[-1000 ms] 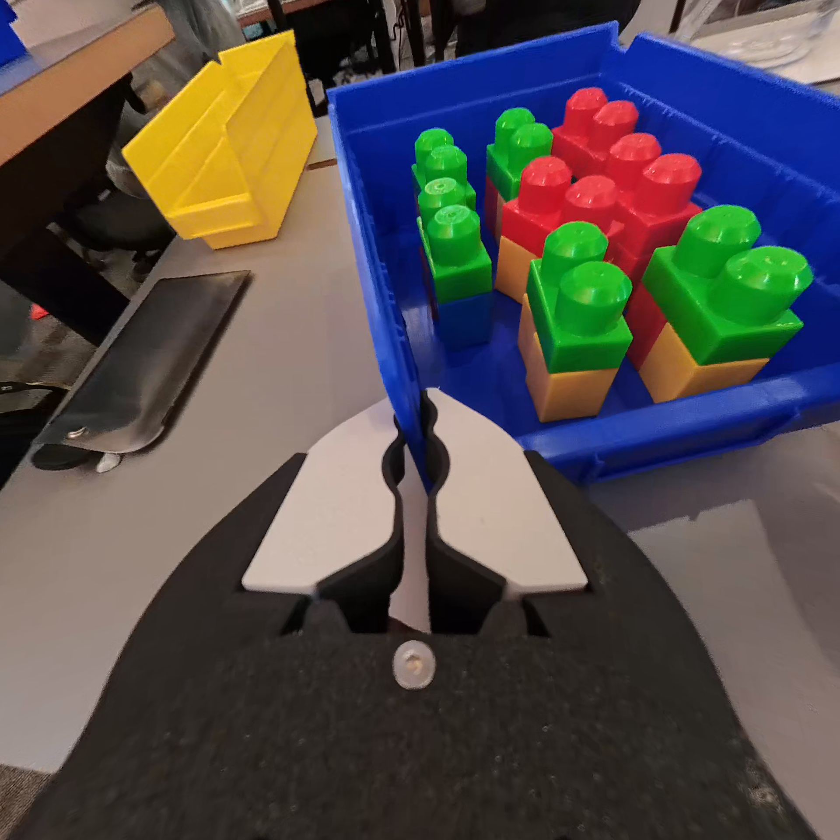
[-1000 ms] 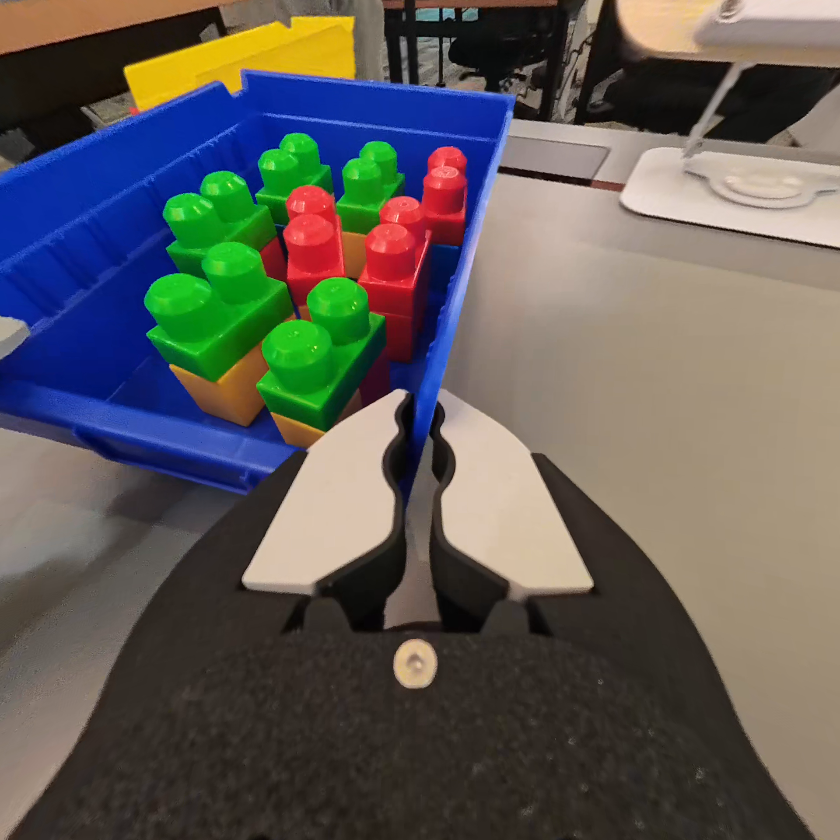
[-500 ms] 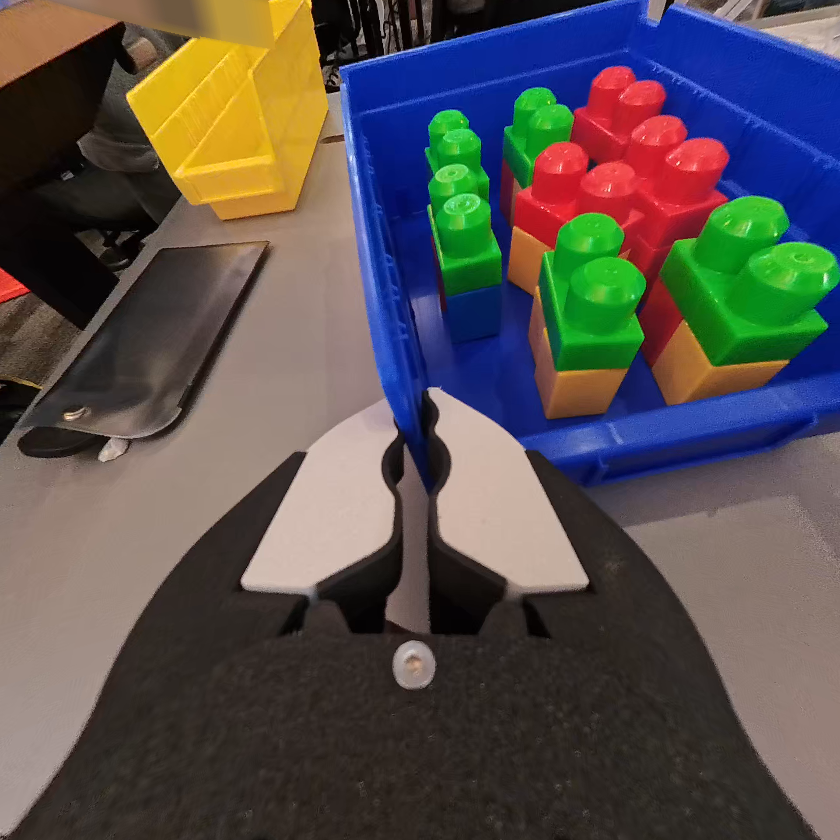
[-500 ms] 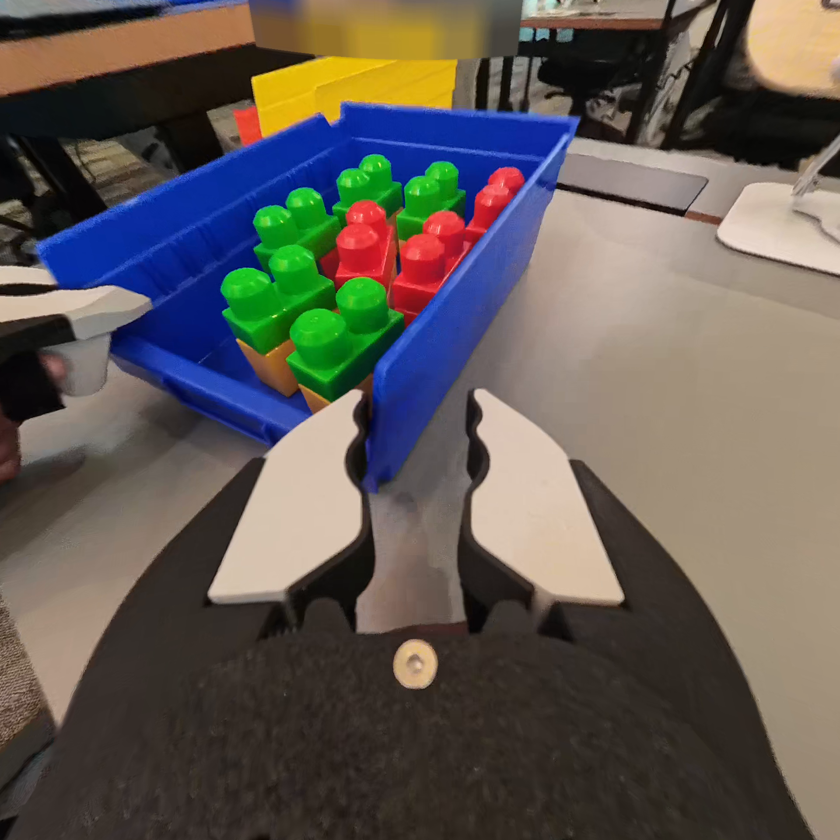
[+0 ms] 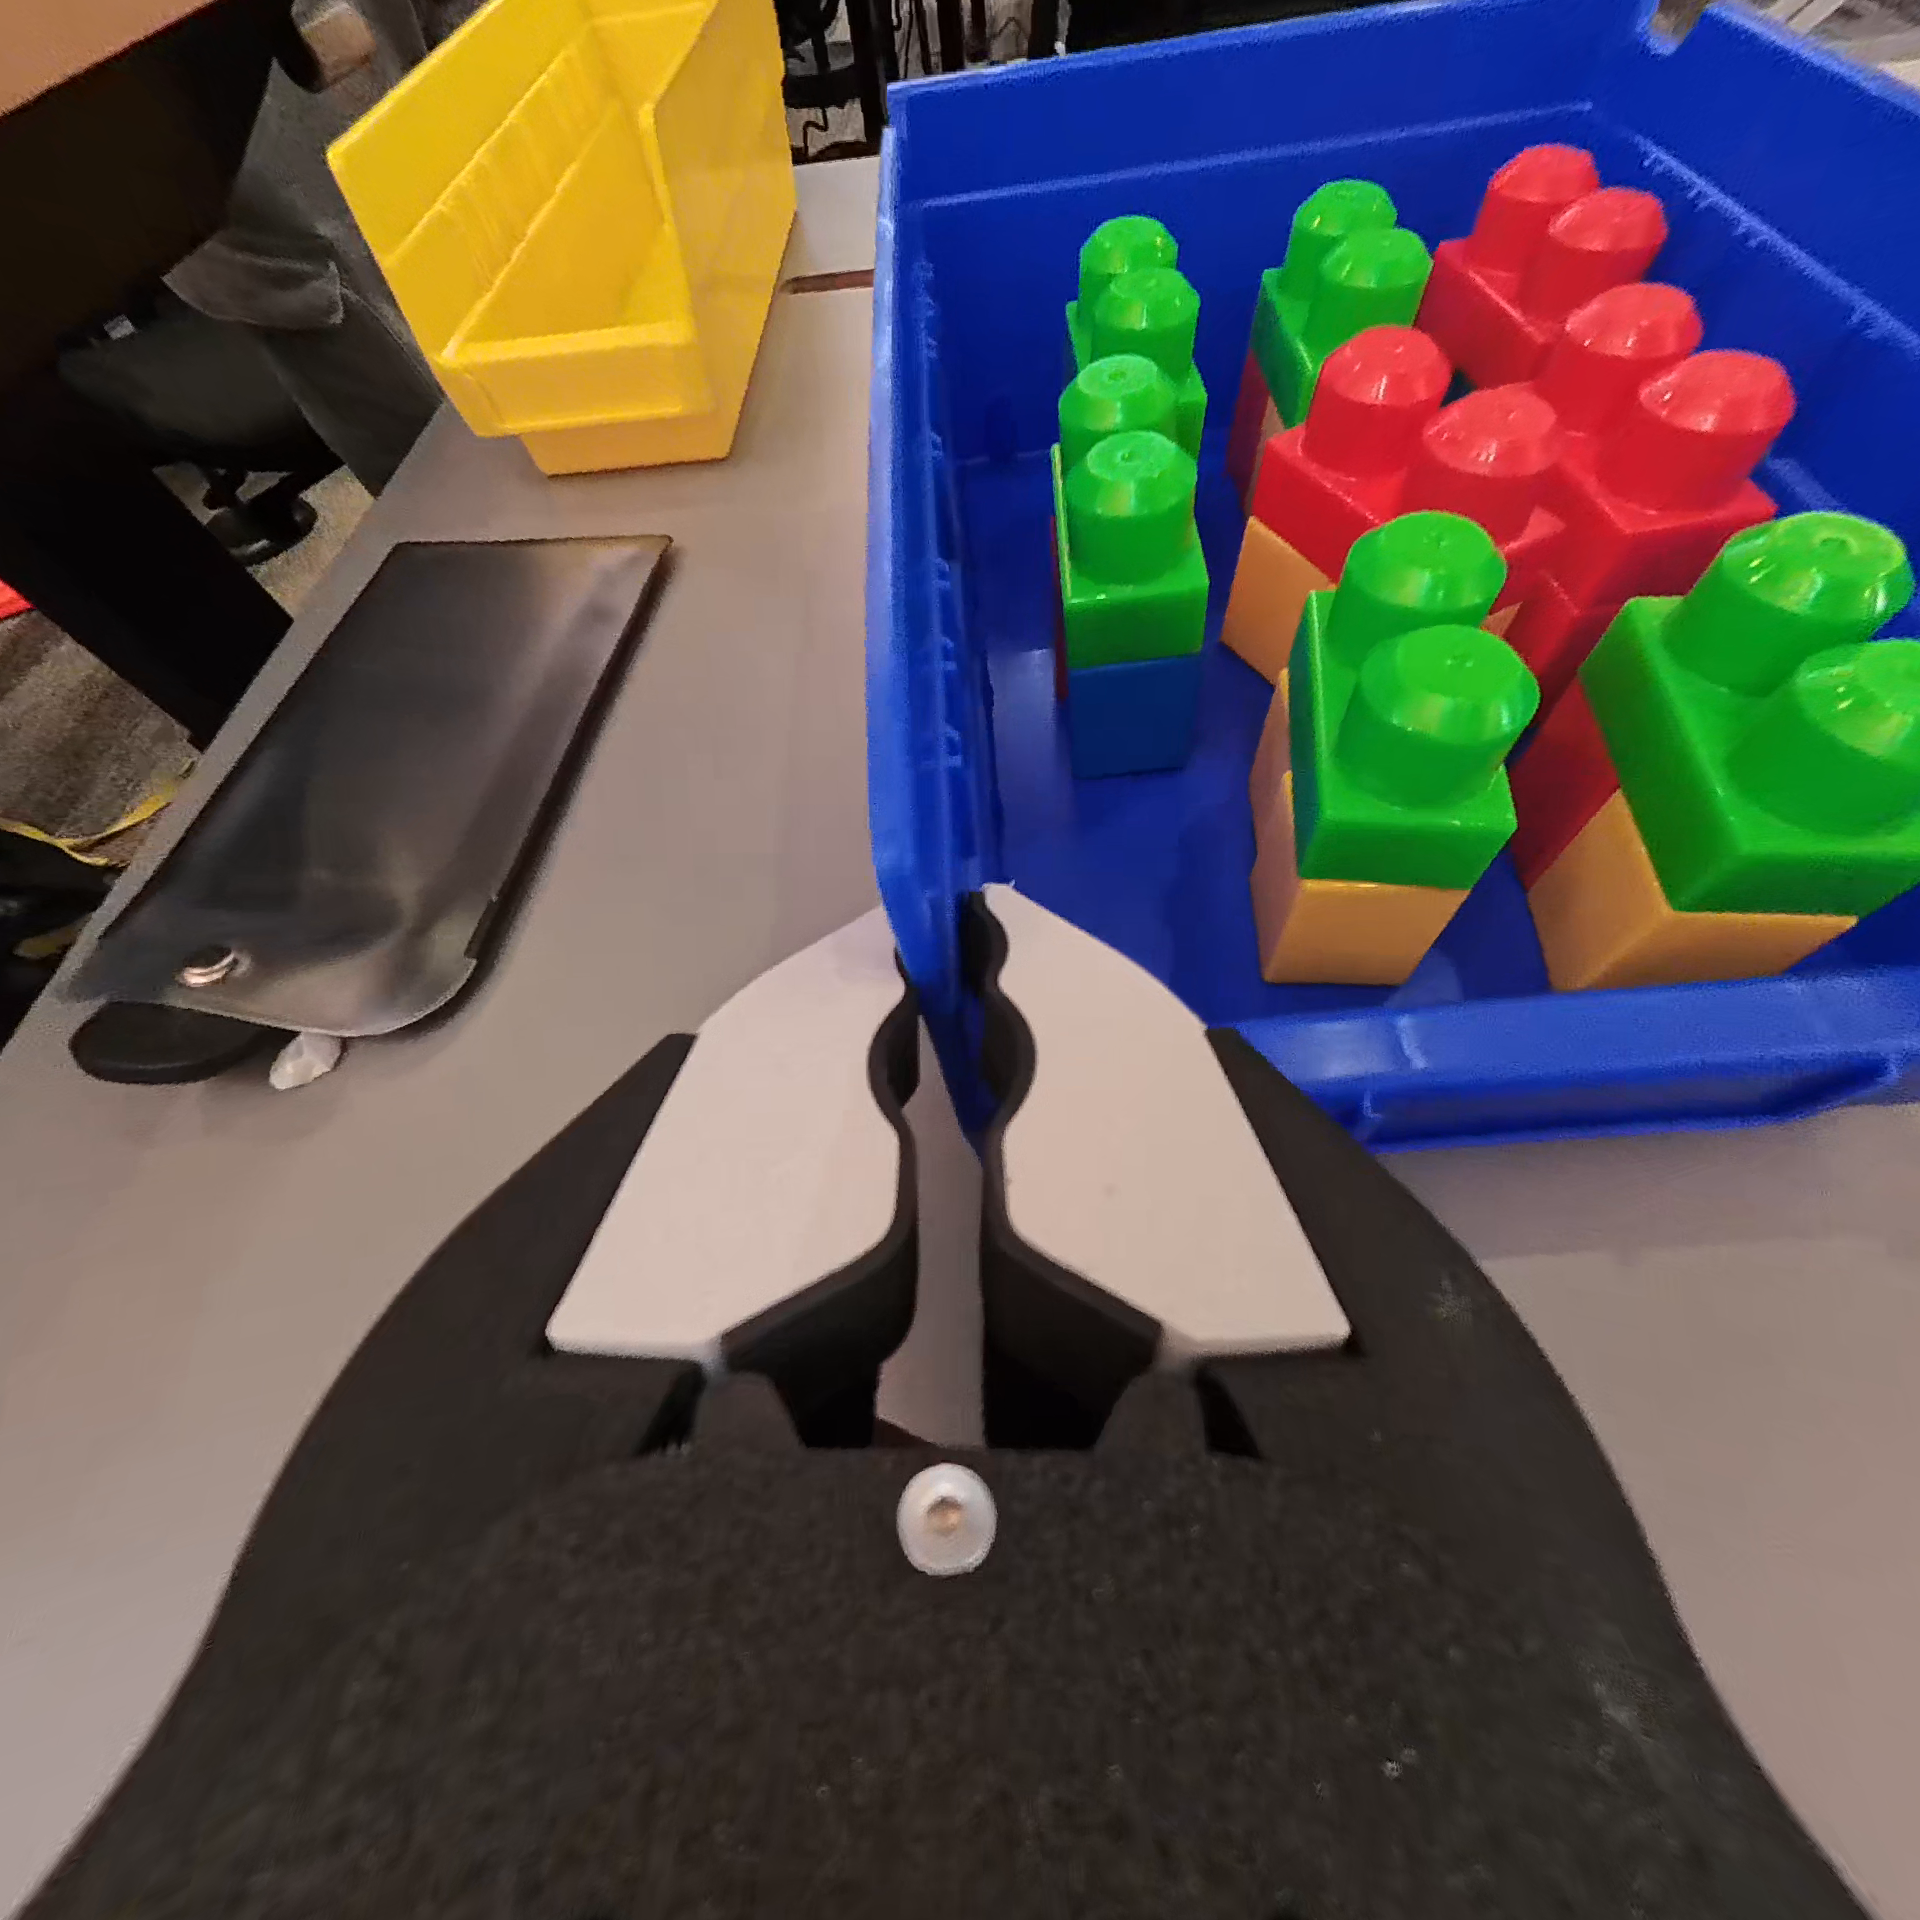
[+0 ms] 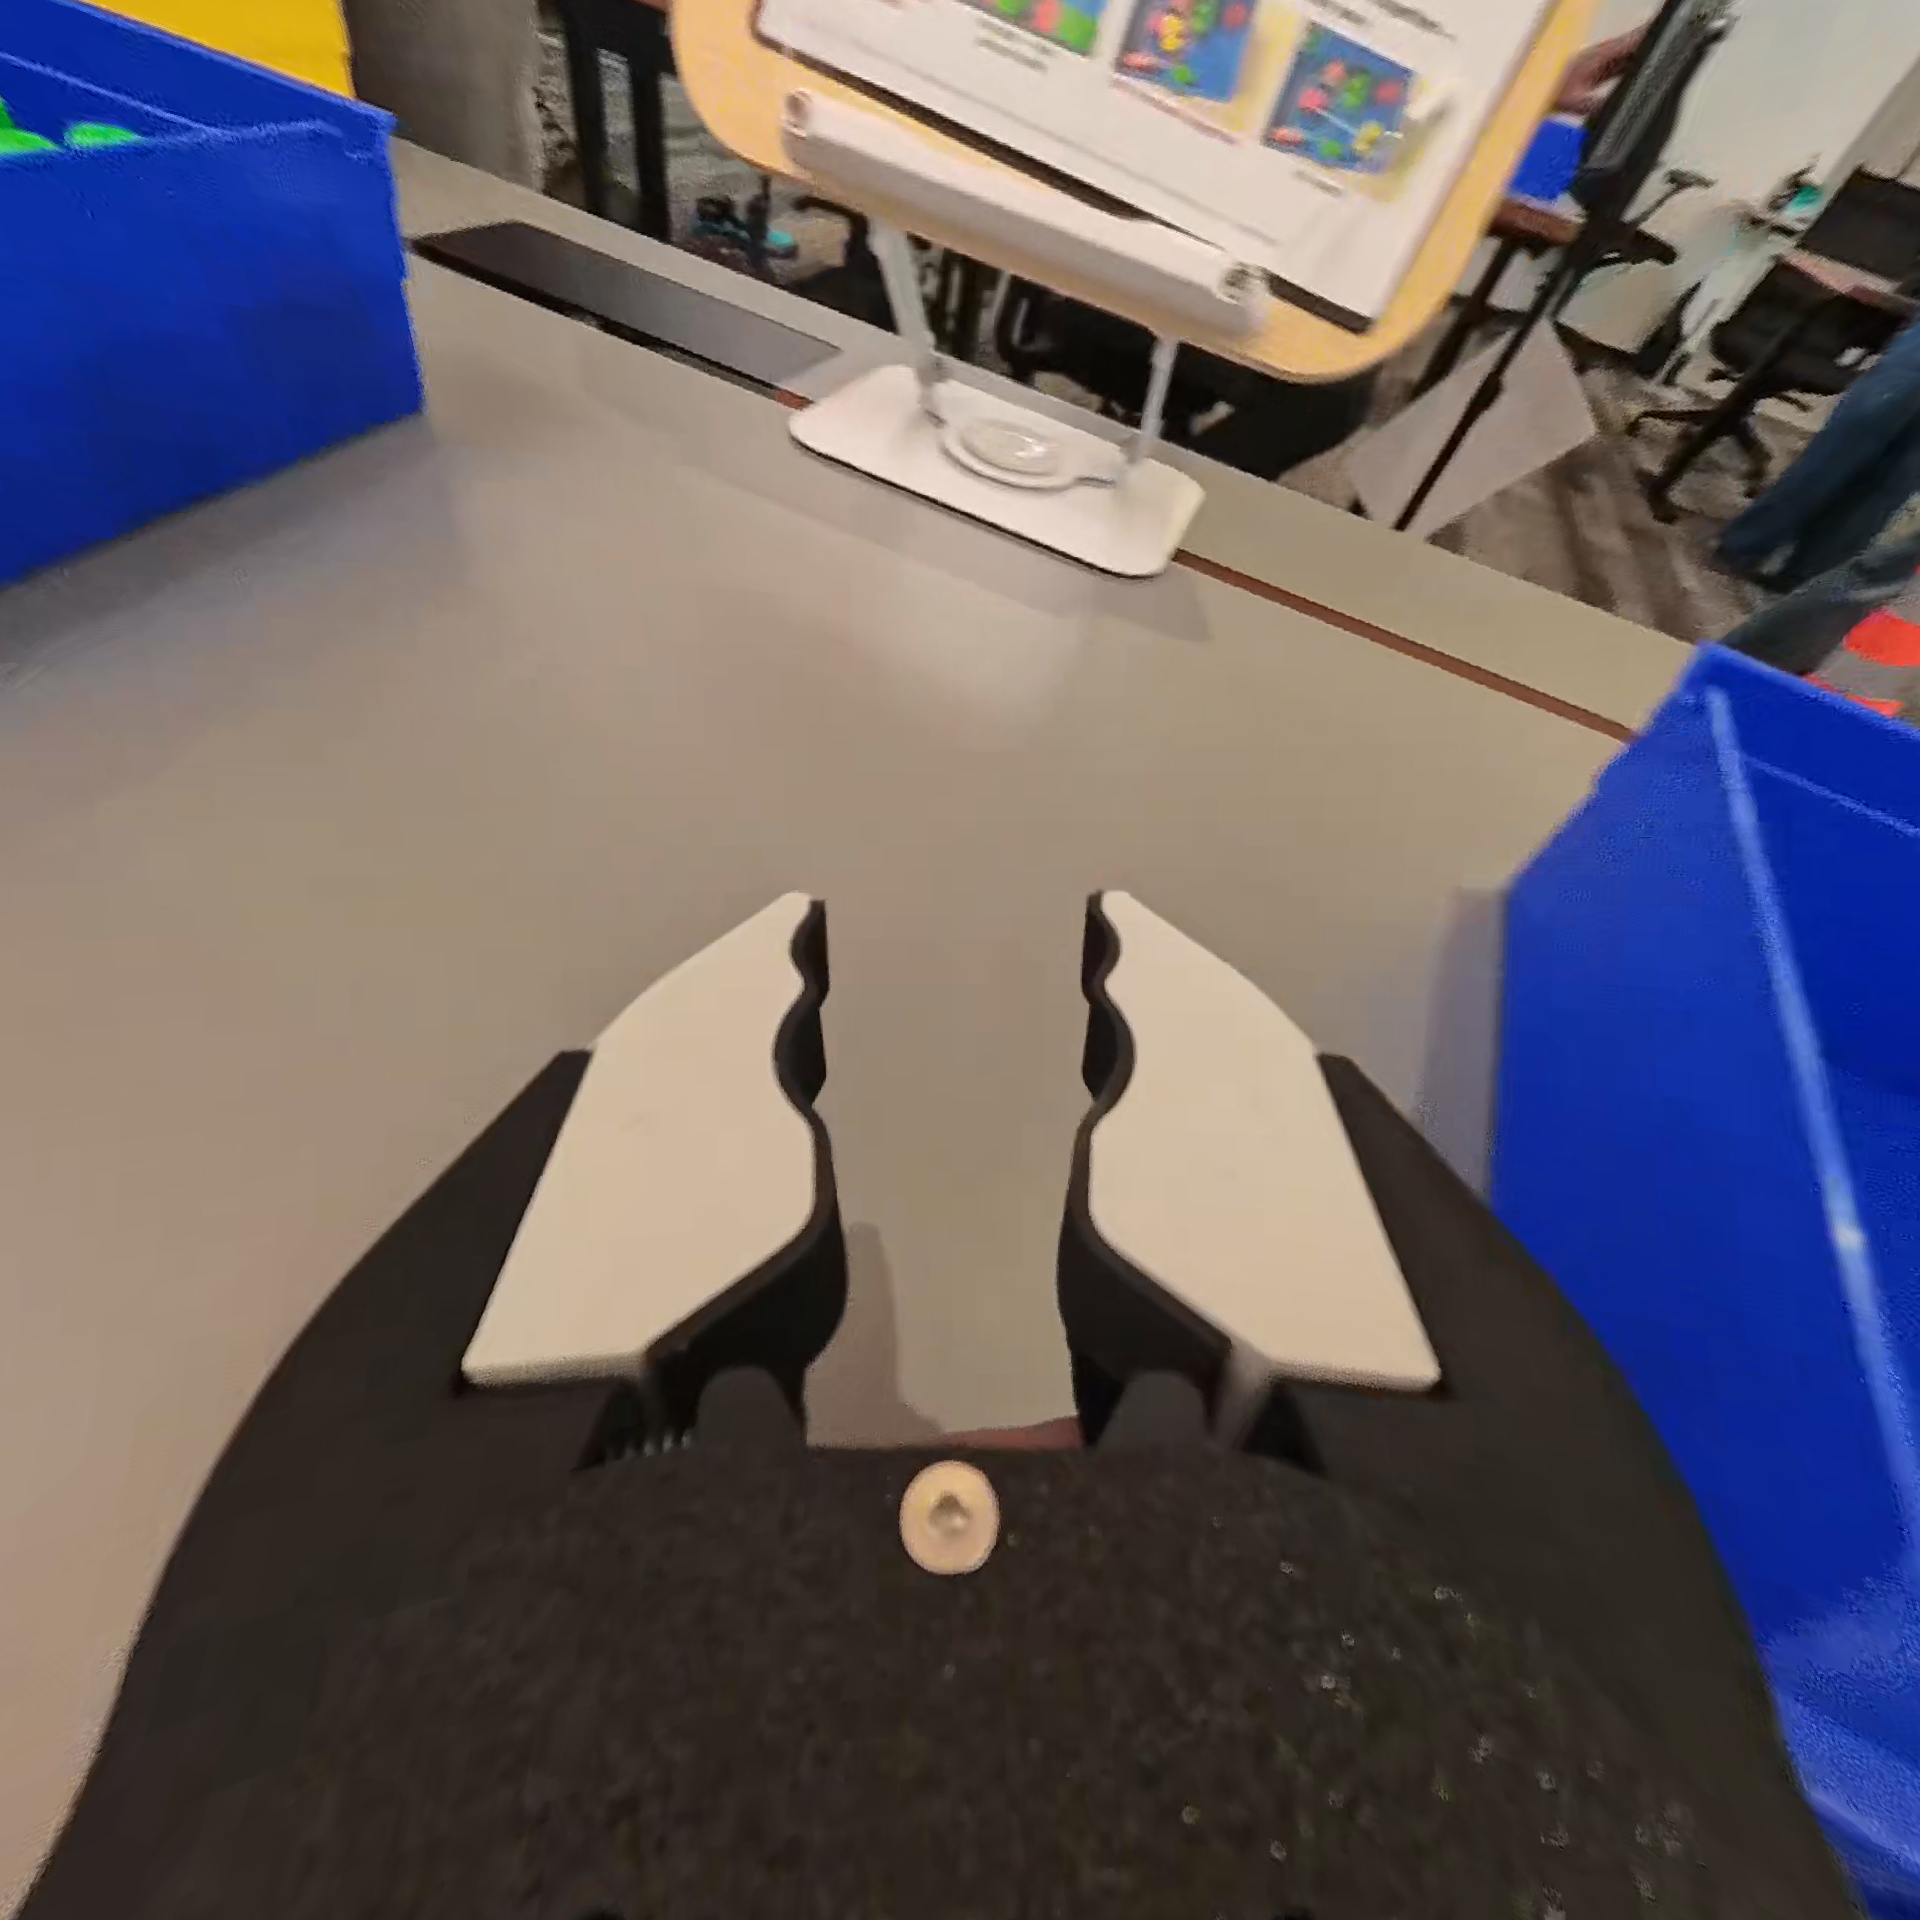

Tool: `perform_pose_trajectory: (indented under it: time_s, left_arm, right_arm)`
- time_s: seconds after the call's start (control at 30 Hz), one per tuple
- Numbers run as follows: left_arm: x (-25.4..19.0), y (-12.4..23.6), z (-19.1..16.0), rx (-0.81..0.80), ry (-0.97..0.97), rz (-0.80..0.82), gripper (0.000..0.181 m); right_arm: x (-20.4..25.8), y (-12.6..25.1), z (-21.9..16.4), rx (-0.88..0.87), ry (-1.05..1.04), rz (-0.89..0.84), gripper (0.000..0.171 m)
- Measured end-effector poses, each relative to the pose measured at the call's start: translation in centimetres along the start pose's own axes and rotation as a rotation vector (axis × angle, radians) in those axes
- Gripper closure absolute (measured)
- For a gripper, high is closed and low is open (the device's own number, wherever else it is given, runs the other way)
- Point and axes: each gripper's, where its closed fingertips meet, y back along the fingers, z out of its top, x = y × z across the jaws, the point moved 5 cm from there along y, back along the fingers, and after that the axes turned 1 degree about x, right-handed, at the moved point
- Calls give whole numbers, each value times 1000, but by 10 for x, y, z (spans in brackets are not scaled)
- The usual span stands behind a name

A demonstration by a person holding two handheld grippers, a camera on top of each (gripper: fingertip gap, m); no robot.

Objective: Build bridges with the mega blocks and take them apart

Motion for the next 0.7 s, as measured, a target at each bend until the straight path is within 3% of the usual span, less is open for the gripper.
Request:
perform_pose_trajectory:
  time_s: [0.23, 0.4, 0.53, 0.7]
  left_arm:
    - [5, 4, 2, -3, -46, 12, 172]
    - [-16, 47, 18, -134, -50, 100, 139]
    - [-84, 80, 22, -255, 80, -48, 126]
    - [-190, 87, 2, -245, 184, -230, 101]
  right_arm:
    - [-24, 16, -27, 15, -104, -6, 128]
    - [-26, 15, -31, 11, -157, 22, 125]
    - [-22, 19, -32, -13, -200, 51, 126]
    - [-22, 26, -33, -43, -199, 43, 128]
